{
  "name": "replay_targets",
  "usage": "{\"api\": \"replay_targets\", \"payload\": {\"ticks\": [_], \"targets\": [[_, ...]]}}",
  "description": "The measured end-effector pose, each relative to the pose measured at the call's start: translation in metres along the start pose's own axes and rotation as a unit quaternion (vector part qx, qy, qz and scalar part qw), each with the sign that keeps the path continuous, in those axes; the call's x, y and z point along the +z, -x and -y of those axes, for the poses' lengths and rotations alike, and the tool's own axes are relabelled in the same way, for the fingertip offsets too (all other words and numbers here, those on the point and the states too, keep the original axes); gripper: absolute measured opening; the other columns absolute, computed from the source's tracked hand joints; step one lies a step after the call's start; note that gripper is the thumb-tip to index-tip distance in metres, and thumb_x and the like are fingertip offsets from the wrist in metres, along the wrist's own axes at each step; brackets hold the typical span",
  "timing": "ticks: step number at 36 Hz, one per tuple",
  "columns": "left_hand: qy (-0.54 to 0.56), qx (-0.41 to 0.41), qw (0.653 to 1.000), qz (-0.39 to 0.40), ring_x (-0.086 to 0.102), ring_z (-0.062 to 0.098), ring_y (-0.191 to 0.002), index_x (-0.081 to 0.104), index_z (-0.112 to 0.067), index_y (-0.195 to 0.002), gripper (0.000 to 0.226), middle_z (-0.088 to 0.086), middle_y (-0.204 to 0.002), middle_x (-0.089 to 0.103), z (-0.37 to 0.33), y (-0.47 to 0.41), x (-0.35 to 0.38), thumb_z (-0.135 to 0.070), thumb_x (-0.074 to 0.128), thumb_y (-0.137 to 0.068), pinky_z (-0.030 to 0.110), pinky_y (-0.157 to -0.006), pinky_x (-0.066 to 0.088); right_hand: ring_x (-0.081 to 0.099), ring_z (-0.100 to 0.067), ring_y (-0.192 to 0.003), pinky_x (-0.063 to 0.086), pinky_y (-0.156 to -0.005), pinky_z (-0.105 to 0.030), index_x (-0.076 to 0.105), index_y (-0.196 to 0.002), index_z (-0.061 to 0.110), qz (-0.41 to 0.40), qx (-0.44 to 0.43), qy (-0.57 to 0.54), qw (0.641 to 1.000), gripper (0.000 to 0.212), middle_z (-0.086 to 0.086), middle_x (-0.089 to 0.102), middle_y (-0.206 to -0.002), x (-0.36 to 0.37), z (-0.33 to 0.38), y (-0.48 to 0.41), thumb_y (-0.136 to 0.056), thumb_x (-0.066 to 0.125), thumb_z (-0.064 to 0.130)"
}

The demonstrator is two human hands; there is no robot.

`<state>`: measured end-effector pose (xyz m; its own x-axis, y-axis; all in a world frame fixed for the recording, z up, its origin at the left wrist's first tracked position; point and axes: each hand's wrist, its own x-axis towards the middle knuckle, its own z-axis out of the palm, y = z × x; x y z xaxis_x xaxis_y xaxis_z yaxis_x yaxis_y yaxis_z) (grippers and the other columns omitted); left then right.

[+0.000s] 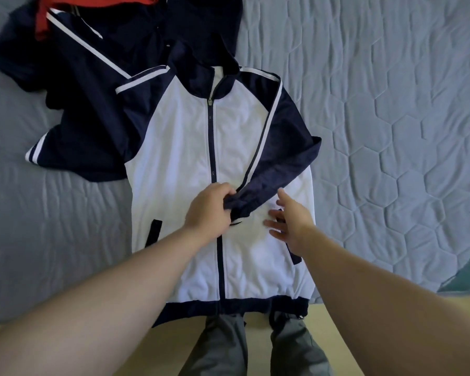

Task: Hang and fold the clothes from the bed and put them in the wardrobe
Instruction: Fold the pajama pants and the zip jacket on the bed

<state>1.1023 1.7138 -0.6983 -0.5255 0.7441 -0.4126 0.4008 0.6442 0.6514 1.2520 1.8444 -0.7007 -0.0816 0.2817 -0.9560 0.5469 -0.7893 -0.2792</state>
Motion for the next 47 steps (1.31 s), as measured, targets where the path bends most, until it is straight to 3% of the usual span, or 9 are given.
{"api": "replay_targets", "payload": {"ticks": [6, 9, 13, 16, 19, 28, 35, 41, 47], "targets": [[-0.268, 0.282, 0.92, 0.057, 0.059, 0.024, -0.09, 0.076, -0.024, -0.101, 0.044, -0.008, -0.088, 0.069, -0.009, 0.029, -0.019, -0.002, 0.06, -0.067, 0.039, -0.081, 0.043, 0.076, -0.026, -0.085, 0.06, -0.077, -0.042, 0.065, -0.111, 0.022, 0.063, 0.031, -0.144, 0.987, 0.065, -0.003, 0.078, -0.089, 0.008, 0.011, 0.0, -0.077, 0.062, 0.077], [-0.251, 0.217, 0.929, 0.163, 0.057, 0.017, -0.096, 0.073, -0.03, -0.112, 0.048, -0.01, -0.093, 0.072, -0.012, 0.035, -0.025, -0.008, 0.053, -0.074, 0.034, -0.091, 0.037, 0.075, -0.026, -0.087, 0.06, -0.074, -0.039, 0.067, -0.106, 0.019, 0.048, 0.048, -0.079, 0.995, 0.048, -0.005, 0.075, -0.093, 0.011, 0.015, 0.002, -0.084, 0.067, 0.063], [-0.105, 0.057, 0.992, 0.051, 0.057, 0.024, -0.105, 0.067, -0.016, -0.114, 0.046, -0.002, -0.112, 0.067, -0.007, 0.034, -0.021, 0.001, 0.051, -0.074, 0.039, -0.093, 0.047, 0.073, -0.027, -0.077, 0.056, -0.071, -0.037, 0.063, -0.101, 0.016, 0.009, 0.052, 0.024, 0.998, 0.017, -0.004, 0.067, -0.086, 0.012, 0.016, -0.001, -0.096, 0.063, 0.032], [-0.123, -0.119, 0.985, 0.02, 0.052, 0.028, -0.116, 0.052, -0.014, -0.126, 0.045, 0.004, -0.124, 0.055, 0.004, 0.022, -0.01, -0.027, 0.066, -0.085, 0.043, -0.094, 0.049, 0.072, -0.027, -0.073, 0.056, -0.071, -0.037, 0.06, -0.098, 0.014, -0.009, 0.051, 0.042, 0.998, 0.008, -0.003, 0.062, -0.08, 0.008, 0.016, -0.009, -0.099, 0.052, 0.017], [-0.077, -0.226, 0.964, 0.119, 0.057, 0.027, -0.114, 0.043, -0.016, -0.135, 0.072, 0.002, -0.123, 0.058, 0.018, 0.017, 0.004, -0.051, 0.075, -0.08, 0.038, -0.091, 0.049, 0.068, -0.028, -0.069, 0.057, -0.068, -0.038, 0.06, -0.096, 0.011, -0.017, 0.06, 0.041, 0.997, 0.018, -0.008, 0.063, -0.08, 0.002, 0.016, -0.016, -0.096, 0.043, 0.008], [0.112, -0.264, 0.941, 0.181, 0.07, 0.011, -0.078, 0.074, -0.026, -0.075, 0.021, -0.008, -0.077, 0.074, 0.009, 0.029, 0.029, -0.011, 0.082, -0.063, 0.021, -0.063, 0.051, 0.063, -0.029, -0.078, 0.058, -0.066, -0.035, 0.061, -0.1, 0.013, -0.022, 0.047, 0.043, 0.998, 0.013, -0.007, 0.061, -0.085, -0.017, 0.018, -0.016, -0.092, 0.051, 0.015], [0.481, -0.257, 0.838, -0.011, 0.073, 0.028, -0.096, 0.078, -0.009, -0.099, 0.033, 0.015, -0.105, 0.075, -0.062, 0.011, -0.04, -0.025, 0.077, -0.071, 0.031, -0.08, 0.058, 0.071, -0.023, -0.064, 0.063, -0.07, -0.039, 0.063, -0.105, 0.02, 0.055, 0.013, -0.062, 0.996, 0.033, -0.002, 0.072, -0.091, -0.013, 0.055, -0.007, -0.092, 0.064, 0.051], [0.507, -0.172, 0.838, -0.105, 0.074, 0.023, -0.082, 0.079, -0.019, -0.077, 0.02, 0.007, -0.086, 0.077, -0.102, -0.005, -0.11, -0.005, 0.065, -0.074, 0.033, -0.07, 0.059, 0.074, -0.023, -0.063, 0.06, -0.071, -0.038, 0.065, -0.097, 0.019, 0.087, 0.007, -0.177, 0.98, 0.012, -0.001, 0.073, -0.069, -0.005, 0.099, -0.006, -0.095, 0.064, 0.031], [0.573, -0.156, 0.788, -0.16, 0.074, 0.024, -0.092, 0.078, -0.023, -0.092, 0.03, 0.004, -0.099, 0.076, -0.093, 0.007, -0.138, -0.002, 0.06, -0.079, 0.034, -0.073, 0.059, 0.073, -0.026, -0.069, 0.058, -0.062, -0.031, 0.065, -0.112, 0.014, 0.075, 0.02, -0.17, 0.982, 0.018, -0.003, 0.064, -0.057, -0.002, 0.116, -0.013, -0.096, 0.058, 0.021]]}}
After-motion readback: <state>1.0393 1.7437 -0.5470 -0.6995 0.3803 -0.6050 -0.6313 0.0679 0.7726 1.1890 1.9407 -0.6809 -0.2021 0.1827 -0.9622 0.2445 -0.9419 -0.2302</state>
